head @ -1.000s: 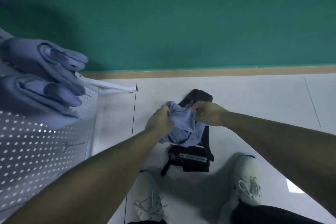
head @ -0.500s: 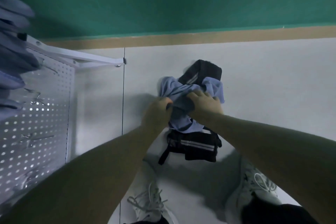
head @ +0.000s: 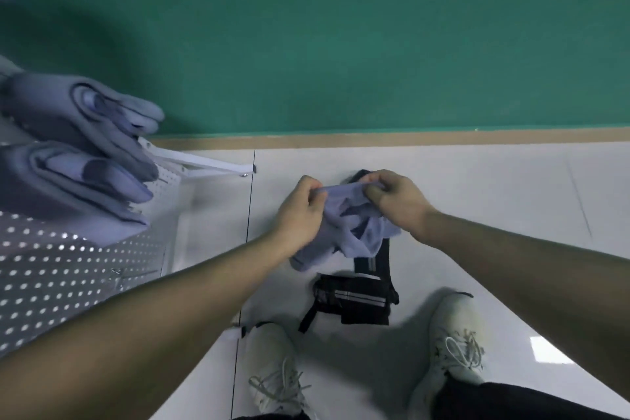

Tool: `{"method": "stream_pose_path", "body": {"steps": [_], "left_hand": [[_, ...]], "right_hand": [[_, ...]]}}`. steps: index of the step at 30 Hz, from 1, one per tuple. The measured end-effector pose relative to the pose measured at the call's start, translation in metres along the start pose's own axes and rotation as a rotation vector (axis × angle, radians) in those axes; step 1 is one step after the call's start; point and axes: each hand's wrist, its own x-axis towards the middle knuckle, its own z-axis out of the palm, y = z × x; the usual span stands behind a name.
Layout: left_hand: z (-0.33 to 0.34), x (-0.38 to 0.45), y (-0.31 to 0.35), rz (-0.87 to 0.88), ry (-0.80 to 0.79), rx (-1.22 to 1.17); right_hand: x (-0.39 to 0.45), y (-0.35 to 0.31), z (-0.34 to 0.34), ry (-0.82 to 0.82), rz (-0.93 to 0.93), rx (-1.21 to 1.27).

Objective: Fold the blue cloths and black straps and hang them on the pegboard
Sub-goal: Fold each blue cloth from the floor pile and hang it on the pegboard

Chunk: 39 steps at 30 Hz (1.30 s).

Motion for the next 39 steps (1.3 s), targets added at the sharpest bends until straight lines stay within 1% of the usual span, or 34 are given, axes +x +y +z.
{"method": "stream_pose_path", "body": {"steps": [2,5,8,10,12,14,16,19,21,22,24,26,27,30,32,34,36,39], "left_hand": [[-0.013,-0.010,0.024,0.005,0.016,-0.032],[-0.033,-0.033,0.054,0.010,0.066,-0.099],[-0.047,-0.057,0.081,0.008,0.105,-0.182],[-0.055,-0.073,0.100,0.059,0.136,-0.209],[-0.062,-0.089,0.117,0.109,0.150,-0.180],[-0.067,-0.105,0.129,0.141,0.129,-0.143],[-0.070,-0.122,0.141,0.183,0.070,-0.133],[-0.069,-0.147,0.158,0.353,-0.023,-0.056],[-0.065,-0.161,0.175,0.374,-0.088,-0.151],[-0.062,-0.165,0.183,0.367,-0.068,-0.211],[-0.057,-0.171,0.198,0.350,0.016,-0.269],[-0.054,-0.179,0.209,0.385,0.054,-0.260],[-0.055,-0.181,0.212,0.411,0.072,-0.263],[-0.063,-0.191,0.225,0.428,0.124,-0.386],[-0.072,-0.195,0.231,0.439,0.156,-0.467],[-0.080,-0.201,0.236,0.473,0.175,-0.479],[-0.087,-0.206,0.239,0.519,0.200,-0.483],[-0.103,-0.209,0.241,0.556,0.311,-0.477]], "right_hand": [[-0.015,-0.022,-0.017,0.009,-0.011,0.078],[-0.045,-0.055,-0.039,0.046,-0.046,0.113],[-0.075,-0.085,-0.052,0.130,-0.147,0.053],[-0.095,-0.102,-0.057,0.190,-0.236,-0.002],[-0.118,-0.121,-0.062,0.216,-0.330,-0.029],[-0.141,-0.137,-0.067,0.216,-0.434,-0.005],[-0.157,-0.145,-0.069,0.190,-0.514,0.029],[-0.180,-0.154,-0.065,0.122,-0.581,0.047],[-0.193,-0.158,-0.062,0.087,-0.622,0.086],[-0.199,-0.160,-0.063,0.098,-0.643,0.074],[-0.210,-0.165,-0.066,0.187,-0.680,0.035],[-0.215,-0.165,-0.072,0.258,-0.682,0.096],[-0.216,-0.164,-0.076,0.255,-0.673,0.115],[-0.227,-0.155,-0.086,0.118,-0.627,0.105],[-0.232,-0.150,-0.088,0.096,-0.615,-0.003],[-0.235,-0.147,-0.086,0.138,-0.596,-0.110],[-0.237,-0.143,-0.088,0.181,-0.508,-0.113],[-0.238,-0.135,-0.098,0.210,-0.373,-0.095]]}}
